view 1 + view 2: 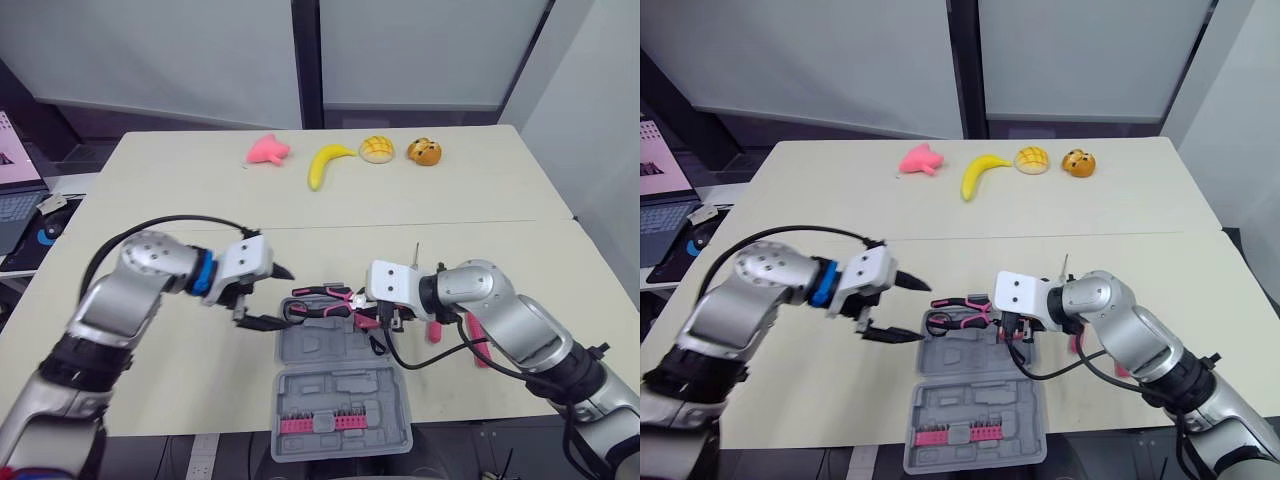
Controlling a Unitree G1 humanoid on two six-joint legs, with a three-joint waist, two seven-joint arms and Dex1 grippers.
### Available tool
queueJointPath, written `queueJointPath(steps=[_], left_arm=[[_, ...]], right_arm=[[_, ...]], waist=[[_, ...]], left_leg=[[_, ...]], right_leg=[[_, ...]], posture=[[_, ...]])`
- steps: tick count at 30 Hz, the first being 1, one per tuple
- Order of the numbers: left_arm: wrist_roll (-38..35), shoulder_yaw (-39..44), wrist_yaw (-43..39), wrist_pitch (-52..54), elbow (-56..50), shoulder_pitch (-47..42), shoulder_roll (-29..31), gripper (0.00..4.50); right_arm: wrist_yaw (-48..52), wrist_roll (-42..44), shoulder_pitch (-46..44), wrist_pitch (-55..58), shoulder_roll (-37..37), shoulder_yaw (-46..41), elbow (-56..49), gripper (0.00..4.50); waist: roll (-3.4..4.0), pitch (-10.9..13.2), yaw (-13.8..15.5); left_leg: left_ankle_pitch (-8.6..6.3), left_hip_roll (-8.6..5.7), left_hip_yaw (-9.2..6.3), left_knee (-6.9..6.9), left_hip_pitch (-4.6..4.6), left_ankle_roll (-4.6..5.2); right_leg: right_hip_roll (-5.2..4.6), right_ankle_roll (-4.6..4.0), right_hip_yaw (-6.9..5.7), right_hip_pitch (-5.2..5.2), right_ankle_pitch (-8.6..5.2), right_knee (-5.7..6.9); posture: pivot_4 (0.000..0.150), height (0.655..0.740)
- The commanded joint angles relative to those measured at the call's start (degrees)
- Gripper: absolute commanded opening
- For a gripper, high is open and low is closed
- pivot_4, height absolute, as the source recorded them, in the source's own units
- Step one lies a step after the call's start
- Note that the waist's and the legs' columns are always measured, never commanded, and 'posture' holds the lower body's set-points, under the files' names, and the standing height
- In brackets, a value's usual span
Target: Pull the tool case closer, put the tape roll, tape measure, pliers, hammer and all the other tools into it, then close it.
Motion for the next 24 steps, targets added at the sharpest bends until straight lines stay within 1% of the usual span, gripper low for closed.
queueJointPath(steps=[1, 3, 5, 10, 15, 24], left_arm=[[-1.2, 5.7, -1.6, -6.8, -1.8, 7.6, 4.0, 4.5], [0.3, 7.5, -1.0, -10.7, -1.8, 13.7, 6.1, 4.5], [1.2, 8.7, 0.6, -13.2, -2.3, 18.4, 6.7, 4.5], [1.2, 10.5, 4.9, -16.1, -3.8, 24.0, 5.2, 4.5], [0.3, 11.0, 7.1, -17.2, -4.3, 25.4, 4.0, 4.5], [0.1, 9.5, 8.7, -16.3, -4.1, 23.9, 3.5, 4.5]], right_arm=[[3.8, 0.7, -2.0, -0.1, -4.2, -2.0, -5.0, 1.26], [5.9, 0.2, -2.3, -0.5, -6.9, -1.2, -5.7, 1.26], [6.6, -0.4, -1.9, -1.2, -8.4, -0.5, -5.6, 1.26], [5.9, -2.3, -1.3, -1.6, -7.8, 1.4, -4.8, 1.26], [5.1, -4.6, -1.7, -1.9, -5.5, 4.1, -2.7, 1.26], [4.2, -8.9, -4.3, -2.9, 2.4, 9.8, 4.8, 1.26]], waist=[[0.01, 0.0, 0.1], [0.02, 0.0, 0.1], [0.02, 0.0, 0.1], [0.01, 0.0, 0.5], [0.01, 0.0, 0.3], [0.01, 0.0, 0.2]], left_leg=[[0.0, 0.0, 0.01, 0.0, 0.0, 0.01], [-0.01, 0.0, 0.02, 0.0, 0.0, 0.01], [-0.01, 0.0, 0.02, 0.0, 0.0, 0.02], [-0.02, 0.01, 0.01, -0.01, -0.01, 0.02], [-0.01, 0.01, 0.02, -0.01, -0.02, 0.02], [-0.01, 0.01, 0.03, -0.01, -0.01, 0.02]], right_leg=[[-0.02, 0.0, 0.0, 0.01, 0.0, -0.01], [-0.03, 0.0, 0.01, 0.01, 0.0, -0.04], [-0.03, 0.0, 0.01, 0.02, 0.0, -0.04], [-0.04, -0.01, 0.0, 0.03, 0.0, -0.03], [-0.03, -0.01, -0.01, 0.02, 0.0, -0.01], [-0.02, -0.01, -0.03, 0.01, 0.0, 0.02]], posture=[[0.15, 0.7193], [0.15, 0.7193], [0.15, 0.7193], [0.15, 0.7193], [0.15, 0.7193], [0.15, 0.7193]])
